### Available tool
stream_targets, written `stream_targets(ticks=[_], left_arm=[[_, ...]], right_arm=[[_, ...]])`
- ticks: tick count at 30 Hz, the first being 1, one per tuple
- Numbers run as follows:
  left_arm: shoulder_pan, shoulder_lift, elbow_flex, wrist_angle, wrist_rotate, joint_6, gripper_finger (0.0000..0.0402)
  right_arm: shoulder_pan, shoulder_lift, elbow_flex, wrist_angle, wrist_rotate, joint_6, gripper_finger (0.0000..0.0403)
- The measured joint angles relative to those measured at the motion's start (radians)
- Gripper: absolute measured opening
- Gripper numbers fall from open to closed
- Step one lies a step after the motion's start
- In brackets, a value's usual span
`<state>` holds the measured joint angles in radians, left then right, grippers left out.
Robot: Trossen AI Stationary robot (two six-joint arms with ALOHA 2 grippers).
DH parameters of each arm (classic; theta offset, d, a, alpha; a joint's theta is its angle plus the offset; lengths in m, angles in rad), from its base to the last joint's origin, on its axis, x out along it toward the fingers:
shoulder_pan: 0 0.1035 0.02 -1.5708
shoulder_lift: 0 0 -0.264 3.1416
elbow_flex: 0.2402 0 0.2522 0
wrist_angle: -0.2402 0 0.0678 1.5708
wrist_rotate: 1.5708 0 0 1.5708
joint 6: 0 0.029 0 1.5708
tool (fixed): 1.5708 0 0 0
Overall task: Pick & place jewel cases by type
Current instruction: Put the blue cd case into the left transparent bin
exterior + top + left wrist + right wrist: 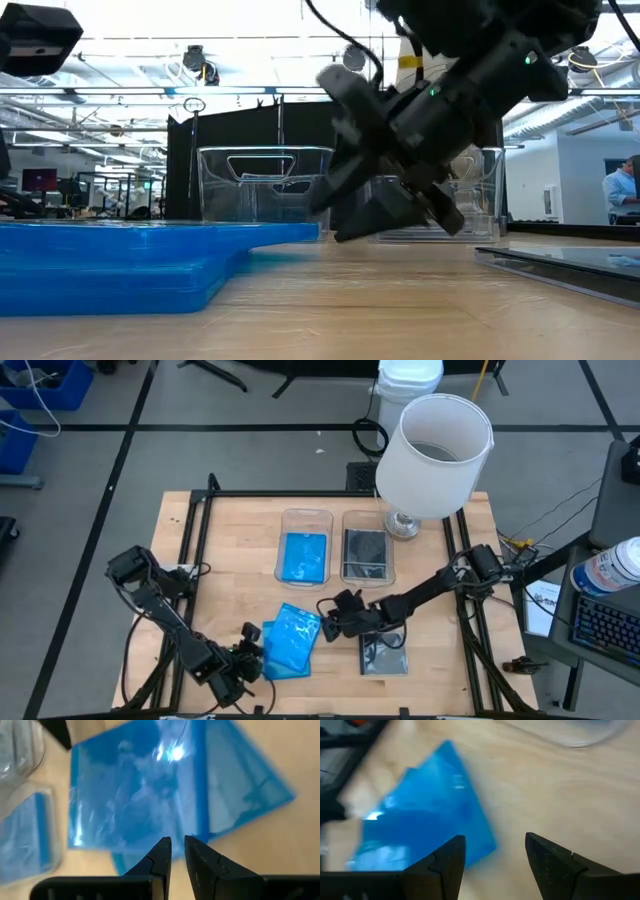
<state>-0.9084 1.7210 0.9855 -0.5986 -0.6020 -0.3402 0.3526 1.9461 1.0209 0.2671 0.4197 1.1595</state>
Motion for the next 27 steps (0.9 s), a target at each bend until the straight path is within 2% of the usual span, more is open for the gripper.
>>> stream_targets(ticks=[5, 7, 16, 27], left_arm=[[0.005, 0.000, 0.000, -0.170, -0.035, -0.080, 0.0062], [0.014, 0.000, -0.010, -0.185, -0.043, -0.088, 0.0062], [0.098, 0.000, -0.129, -0.037, -0.005, 0.067, 0.0062], [0.141, 0.000, -0.137, -0.017, -0.002, 0.128, 0.0062]], right_arm=[[0.003, 0.000, 0.001, 0.034, 0.001, 0.017, 0.0195], [0.002, 0.000, 0.001, 0.036, 0.000, 0.047, 0.0195], [0.002, 0.000, 0.001, 0.011, -0.005, 0.111, 0.0195], [0.004, 0.059, 0.004, 0.066, -0.022, 0.122, 0.0195]])
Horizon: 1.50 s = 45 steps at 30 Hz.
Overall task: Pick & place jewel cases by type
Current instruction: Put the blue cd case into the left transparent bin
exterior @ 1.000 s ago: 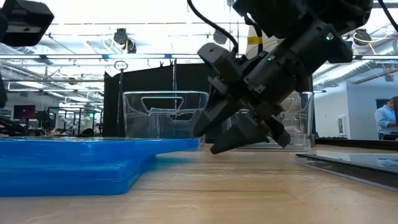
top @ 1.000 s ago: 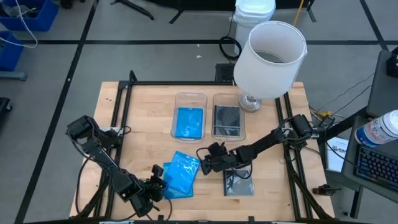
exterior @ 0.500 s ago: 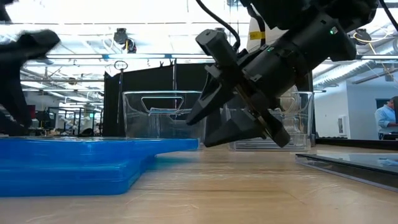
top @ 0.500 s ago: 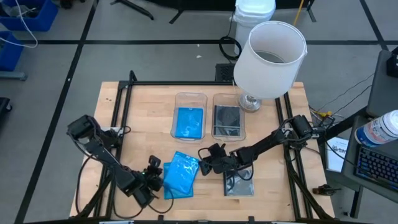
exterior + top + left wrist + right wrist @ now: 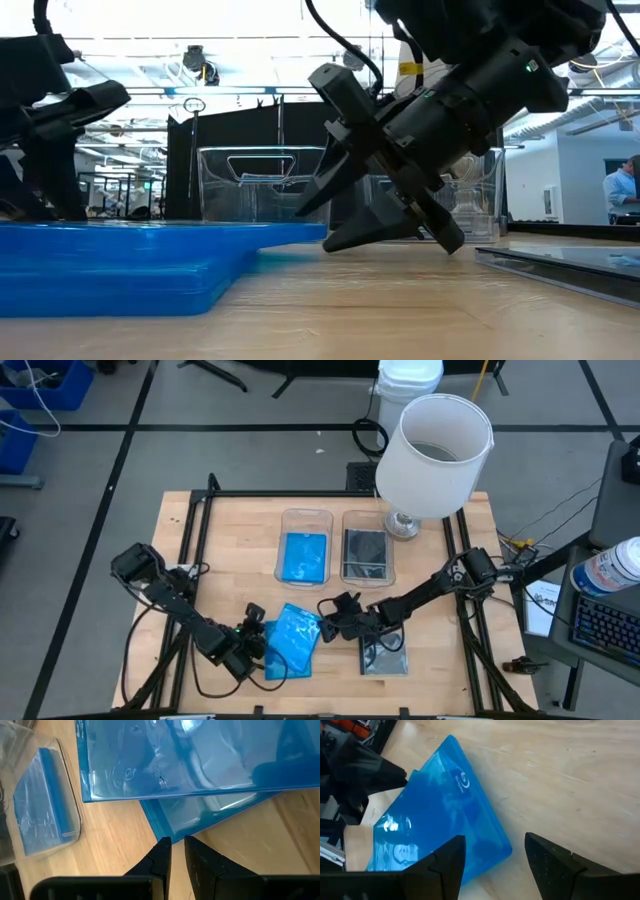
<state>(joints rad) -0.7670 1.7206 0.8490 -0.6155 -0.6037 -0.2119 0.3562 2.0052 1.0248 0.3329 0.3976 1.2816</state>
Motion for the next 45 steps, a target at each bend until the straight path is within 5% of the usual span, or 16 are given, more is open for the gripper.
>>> stream_targets(ticks=[16, 34, 45], left_arm=[[-0.012, 0.000, 0.036, -0.058, 0.000, -0.006, 0.0062], [0.043, 0.000, 0.038, 0.146, 0.054, 0.155, 0.0062], [0.068, 0.000, 0.038, 0.158, 0.053, 0.150, 0.0062]], right_arm=[[0.006, -0.002, -0.003, 0.047, -0.036, -0.036, 0.0195], [0.006, 0.002, -0.005, 0.150, -0.040, -0.094, 0.0193], [0.007, 0.000, -0.005, 0.159, -0.089, -0.097, 0.0131]])
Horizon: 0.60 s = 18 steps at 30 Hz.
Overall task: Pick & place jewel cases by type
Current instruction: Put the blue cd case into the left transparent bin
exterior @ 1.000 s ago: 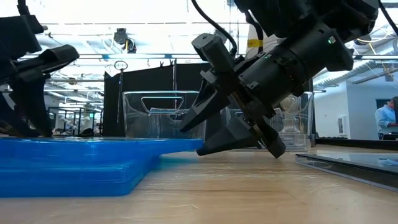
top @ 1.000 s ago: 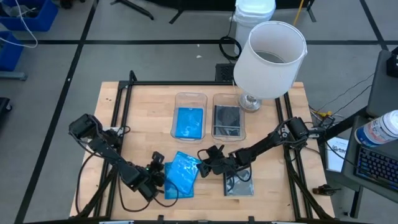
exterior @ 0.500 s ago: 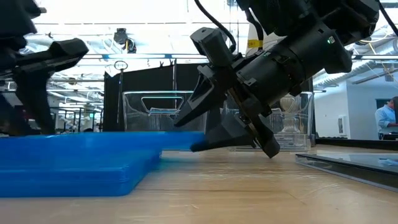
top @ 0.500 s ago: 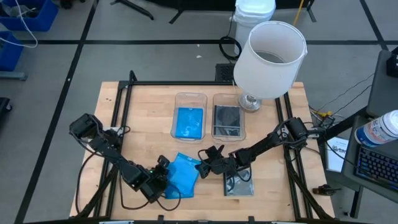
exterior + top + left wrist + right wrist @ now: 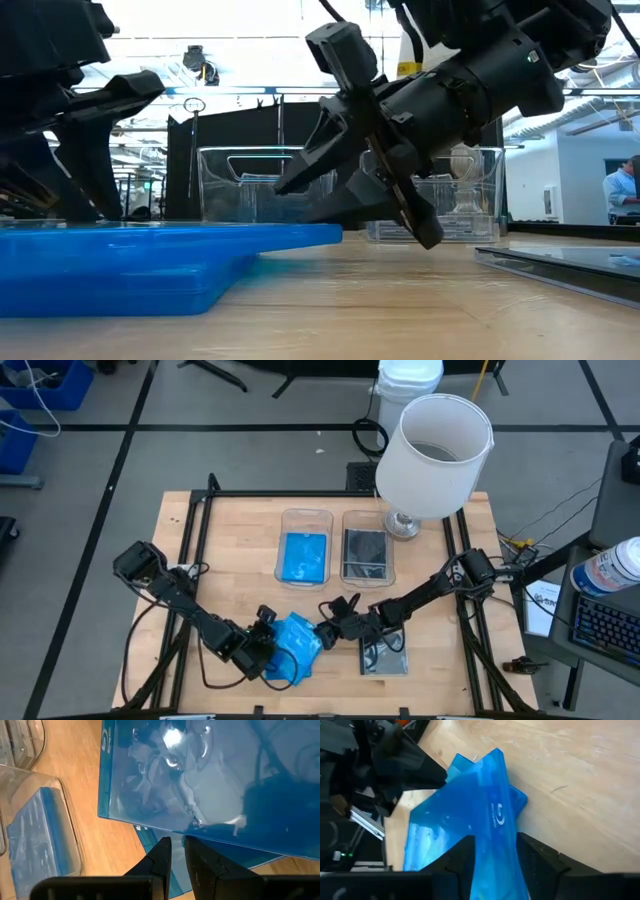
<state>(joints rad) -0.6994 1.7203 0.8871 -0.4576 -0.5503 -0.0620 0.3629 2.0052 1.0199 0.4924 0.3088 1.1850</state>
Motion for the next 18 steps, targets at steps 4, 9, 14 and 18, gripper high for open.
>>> stream_targets(ticks=[4, 9, 14, 18], left_arm=[[-0.001, 0.000, 0.000, -0.004, -0.027, -0.001, 0.0062], [-0.023, 0.000, 0.004, -0.061, -0.120, 0.005, 0.0062], [-0.062, 0.000, 0.076, -0.193, -0.155, -0.016, 0.0062], [-0.104, 0.000, 0.138, -0.212, -0.096, -0.018, 0.0062]], right_arm=[[-0.003, -0.001, 0.000, -0.042, -0.014, -0.034, 0.0116], [-0.013, -0.003, 0.002, -0.081, -0.109, -0.049, 0.0121], [-0.015, -0.005, 0.003, -0.081, -0.200, -0.026, 0.0135], [-0.017, -0.006, 0.004, -0.082, -0.260, 0.000, 0.0143]])
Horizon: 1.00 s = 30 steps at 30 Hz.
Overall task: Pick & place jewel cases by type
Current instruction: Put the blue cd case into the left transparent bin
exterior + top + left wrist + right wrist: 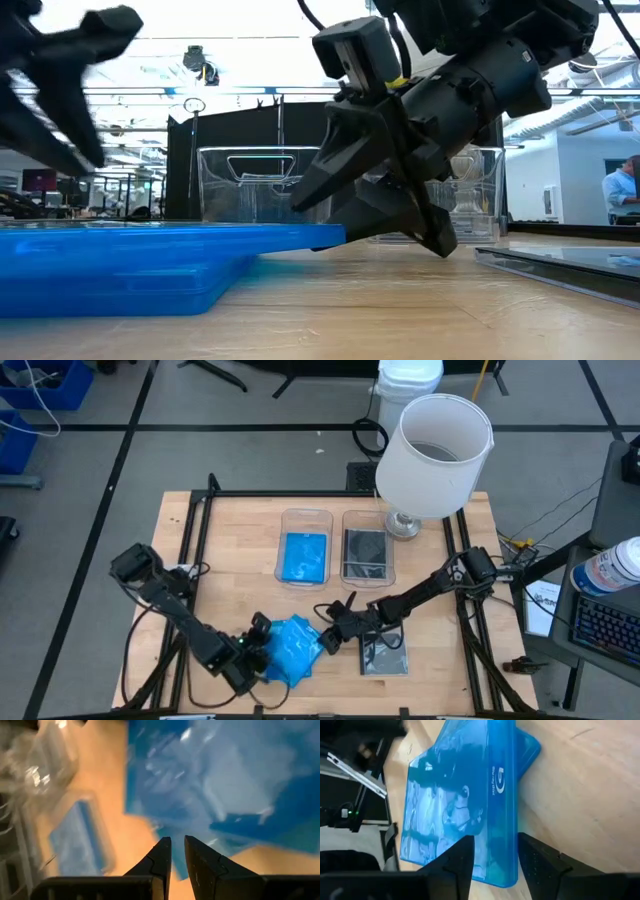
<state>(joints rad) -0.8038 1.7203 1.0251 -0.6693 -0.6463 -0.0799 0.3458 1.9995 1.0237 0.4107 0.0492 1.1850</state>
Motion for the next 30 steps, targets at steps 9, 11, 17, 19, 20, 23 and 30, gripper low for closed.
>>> stream_targets(ticks=[9, 11, 17, 19, 20, 23, 30], left_arm=[[-0.070, 0.000, 0.008, 0.144, 0.210, -0.008, 0.0062], [-0.073, 0.000, 0.005, 0.148, 0.209, -0.011, 0.0062], [-0.070, 0.000, 0.005, 0.151, 0.205, -0.027, 0.0062], [-0.066, 0.007, 0.005, 0.153, 0.207, -0.028, 0.0062], [-0.065, 0.012, 0.005, 0.155, 0.210, -0.027, 0.0062], [-0.060, 0.031, 0.005, 0.162, 0.230, -0.028, 0.0062], [-0.054, 0.081, 0.006, 0.180, 0.236, -0.009, 0.0062]], right_arm=[[0.003, 0.000, 0.001, -0.032, -0.062, 0.016, 0.0144], [0.003, 0.000, 0.001, -0.043, -0.079, 0.016, 0.0144], [-0.004, -0.010, 0.000, -0.076, -0.135, 0.008, 0.0144], [-0.006, -0.025, -0.001, -0.136, -0.141, 0.013, 0.0144], [-0.006, -0.034, -0.002, -0.166, -0.140, 0.013, 0.0144], [0.000, -0.048, -0.003, -0.207, -0.130, 0.013, 0.0144], [0.021, -0.048, -0.005, -0.140, -0.072, 0.029, 0.0144]])
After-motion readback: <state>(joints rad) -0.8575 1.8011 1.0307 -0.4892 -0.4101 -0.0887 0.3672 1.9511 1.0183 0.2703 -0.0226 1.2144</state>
